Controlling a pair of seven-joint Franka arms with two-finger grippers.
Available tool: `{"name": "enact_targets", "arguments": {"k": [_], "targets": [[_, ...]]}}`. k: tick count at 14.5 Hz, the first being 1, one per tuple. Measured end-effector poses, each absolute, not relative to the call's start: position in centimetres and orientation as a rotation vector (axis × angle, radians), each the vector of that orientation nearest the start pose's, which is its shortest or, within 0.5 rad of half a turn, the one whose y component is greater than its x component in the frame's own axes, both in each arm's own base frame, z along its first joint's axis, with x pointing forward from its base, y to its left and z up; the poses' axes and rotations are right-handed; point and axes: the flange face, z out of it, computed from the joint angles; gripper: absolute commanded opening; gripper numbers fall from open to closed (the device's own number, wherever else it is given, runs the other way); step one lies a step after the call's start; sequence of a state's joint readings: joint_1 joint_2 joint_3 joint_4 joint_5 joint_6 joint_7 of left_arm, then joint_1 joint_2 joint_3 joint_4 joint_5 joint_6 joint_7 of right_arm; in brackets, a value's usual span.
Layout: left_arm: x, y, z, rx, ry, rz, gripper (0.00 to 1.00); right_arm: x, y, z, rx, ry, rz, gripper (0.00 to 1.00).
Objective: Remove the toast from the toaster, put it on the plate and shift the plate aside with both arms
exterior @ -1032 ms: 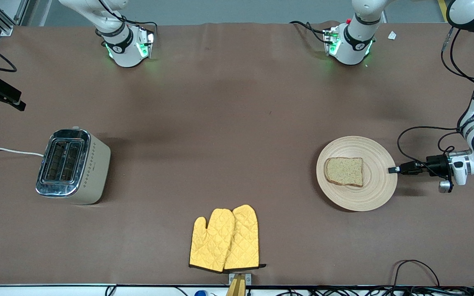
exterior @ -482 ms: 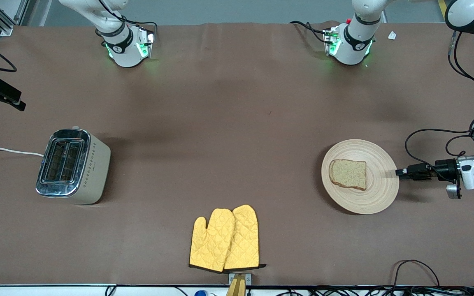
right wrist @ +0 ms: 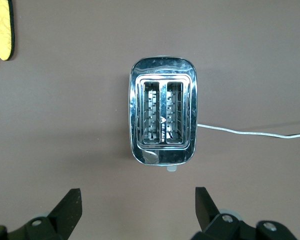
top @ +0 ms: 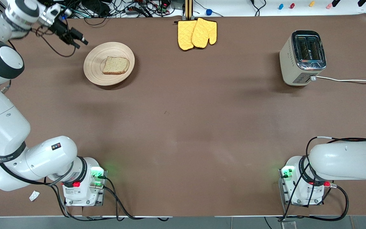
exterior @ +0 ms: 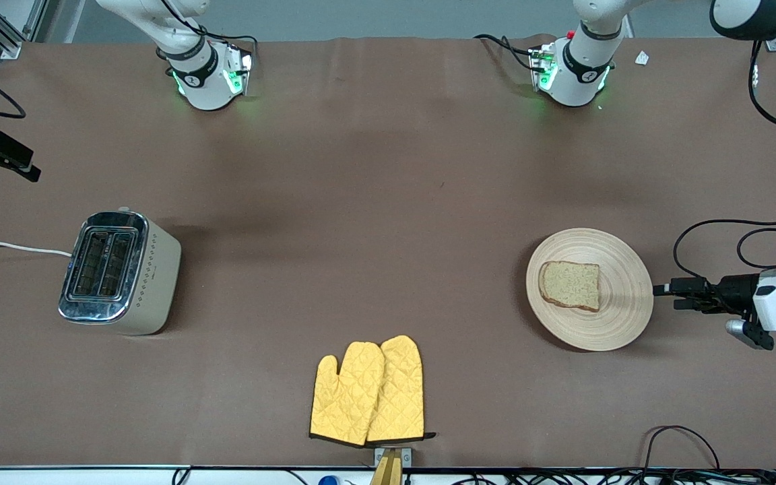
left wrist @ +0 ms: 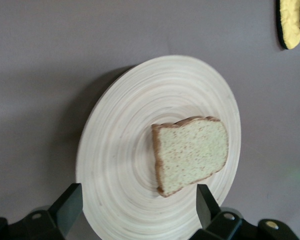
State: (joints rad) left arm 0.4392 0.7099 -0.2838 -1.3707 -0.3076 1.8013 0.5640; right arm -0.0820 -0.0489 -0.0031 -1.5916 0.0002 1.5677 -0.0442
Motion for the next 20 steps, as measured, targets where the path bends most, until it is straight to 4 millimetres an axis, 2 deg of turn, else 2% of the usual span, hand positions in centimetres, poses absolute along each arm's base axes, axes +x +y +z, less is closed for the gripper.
{"name": "enact_targets", "arguments": {"k": [3, 6, 9, 12, 14, 17, 20], "targets": [[69.6, 6.5, 37.7, 2.705, -0.286, -0.091, 1.00, 53.7, -4.7, 64.1, -3.142, 0.068, -0.038, 1.00], [68.0, -0.2, 44.5, 2.816, -0.179, -0.157, 1.00, 53.7, -4.8, 64.1, -3.142, 0.070, -0.037, 1.00], [65.4, -7.0, 49.9, 2.943, -0.114, -0.192, 1.00, 53.7, -4.8, 64.1, -3.142, 0.071, -0.037, 1.00], [62.9, -11.5, 54.1, 3.052, -0.177, -0.153, 1.00, 53.7, -4.8, 64.1, -3.142, 0.069, -0.038, 1.00], [61.5, -12.4, 56.6, 3.091, -0.204, -0.100, 1.00, 53.8, -4.6, 64.1, -3.142, 0.065, -0.043, 1.00], [59.7, -10.7, 60.0, 3.117, -0.188, -0.025, 1.00, 53.8, -4.4, 64.1, -3.142, 0.059, -0.046, 1.00], [56.8, -10.0, 62.5, 3.142, -0.168, -0.012, 1.00, 53.8, -4.3, 64.1, -3.142, 0.056, -0.046, 1.00]]}}
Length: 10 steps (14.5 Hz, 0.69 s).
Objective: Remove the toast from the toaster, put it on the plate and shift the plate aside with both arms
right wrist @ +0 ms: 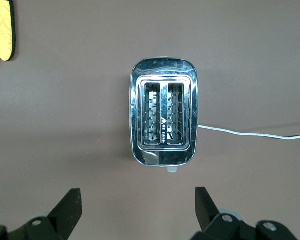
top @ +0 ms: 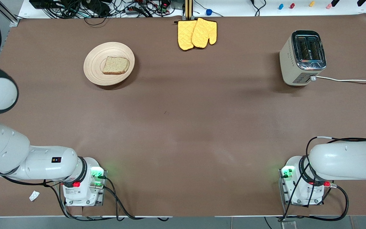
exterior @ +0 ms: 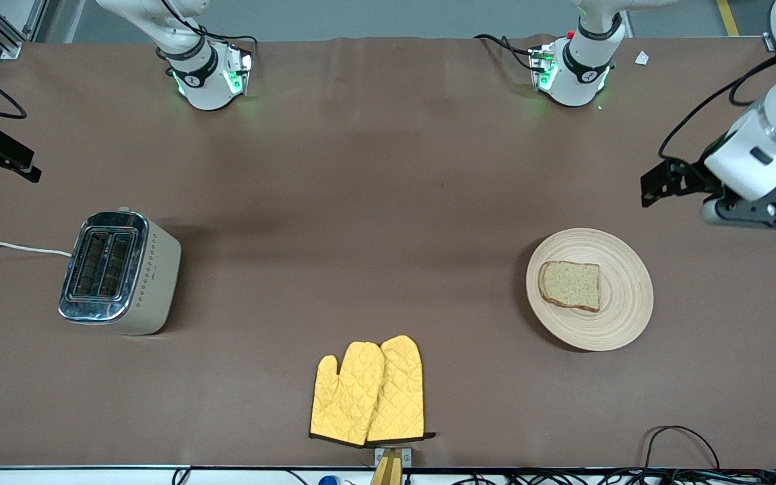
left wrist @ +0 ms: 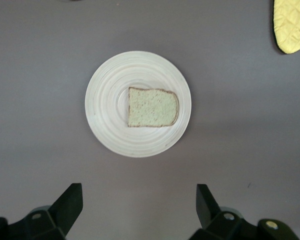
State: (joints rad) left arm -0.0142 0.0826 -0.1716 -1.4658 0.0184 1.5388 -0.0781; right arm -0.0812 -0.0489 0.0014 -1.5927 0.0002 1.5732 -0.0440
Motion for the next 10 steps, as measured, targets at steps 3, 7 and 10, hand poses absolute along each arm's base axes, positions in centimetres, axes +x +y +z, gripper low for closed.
{"name": "enact_targets", "arguments": {"k": [3, 7, 10], "targets": [[53.4, -9.3, 63.7, -3.112, 0.139, 0.067, 1.00, 53.8, -4.0, 64.1, -3.143, 0.047, -0.046, 1.00], [52.0, -9.2, 64.1, -3.101, 0.106, 0.124, 1.00, 53.8, -3.9, 64.1, -3.143, 0.044, -0.047, 1.00], [51.9, -9.2, 63.9, -3.100, 0.104, 0.129, 1.00, 53.8, -3.9, 64.1, -3.143, 0.045, -0.048, 1.00]]}}
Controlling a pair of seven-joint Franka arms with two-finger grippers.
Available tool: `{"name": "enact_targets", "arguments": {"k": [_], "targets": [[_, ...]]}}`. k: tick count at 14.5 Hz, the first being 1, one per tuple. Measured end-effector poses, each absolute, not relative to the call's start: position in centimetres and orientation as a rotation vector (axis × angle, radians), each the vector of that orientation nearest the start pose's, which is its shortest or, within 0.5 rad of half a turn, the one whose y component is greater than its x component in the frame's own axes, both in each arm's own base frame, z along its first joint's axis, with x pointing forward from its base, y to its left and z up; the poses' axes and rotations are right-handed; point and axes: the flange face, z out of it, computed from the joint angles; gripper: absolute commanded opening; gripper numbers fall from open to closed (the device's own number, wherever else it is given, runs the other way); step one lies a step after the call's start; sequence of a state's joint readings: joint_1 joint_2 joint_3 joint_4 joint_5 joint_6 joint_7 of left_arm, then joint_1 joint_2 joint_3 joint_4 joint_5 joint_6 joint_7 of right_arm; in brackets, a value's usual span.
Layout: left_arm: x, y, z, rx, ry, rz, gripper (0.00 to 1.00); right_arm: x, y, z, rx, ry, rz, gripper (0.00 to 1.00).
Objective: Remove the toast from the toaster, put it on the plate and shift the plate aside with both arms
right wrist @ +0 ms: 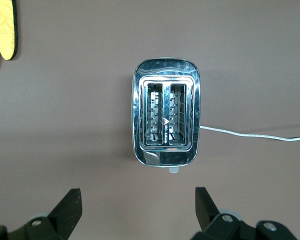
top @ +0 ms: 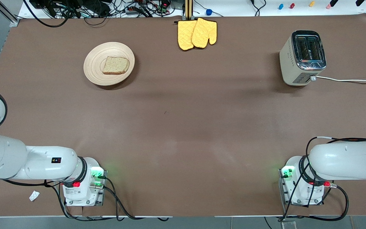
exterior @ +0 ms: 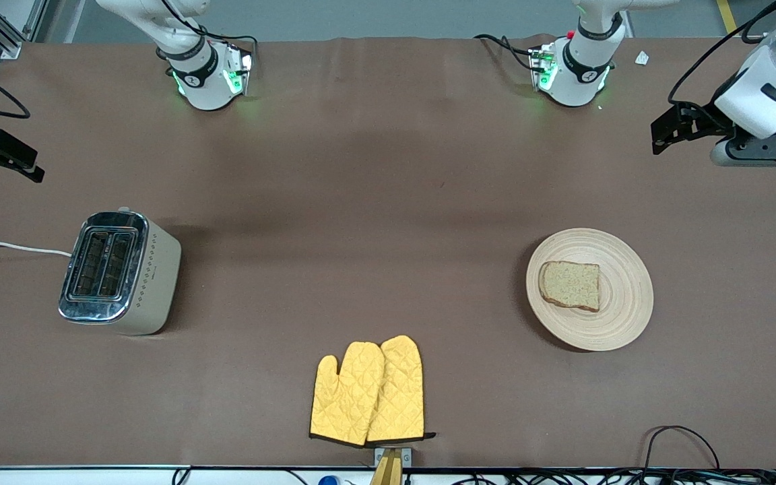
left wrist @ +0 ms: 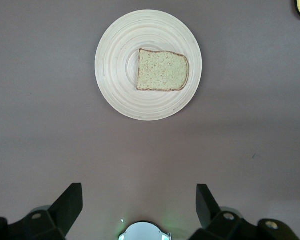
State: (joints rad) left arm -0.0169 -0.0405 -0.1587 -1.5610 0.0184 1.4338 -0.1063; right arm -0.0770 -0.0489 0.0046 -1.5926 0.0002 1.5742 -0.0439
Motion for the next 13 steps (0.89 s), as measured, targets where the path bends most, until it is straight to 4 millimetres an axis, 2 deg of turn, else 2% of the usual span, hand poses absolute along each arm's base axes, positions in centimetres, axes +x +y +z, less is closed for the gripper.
{"name": "enact_targets", "arguments": {"k": [4, 8, 13], "targets": [[52.0, -8.4, 64.1, -3.102, 0.076, 0.123, 1.00, 53.9, -4.0, 64.2, -3.143, 0.047, -0.054, 1.00], [52.3, -5.9, 64.4, -3.107, 0.004, 0.115, 1.00, 53.9, -4.2, 64.2, -3.143, 0.052, -0.055, 1.00], [52.4, -6.2, 64.8, -3.108, 0.010, 0.101, 1.00, 53.9, -4.2, 64.2, -3.143, 0.054, -0.055, 1.00]]}}
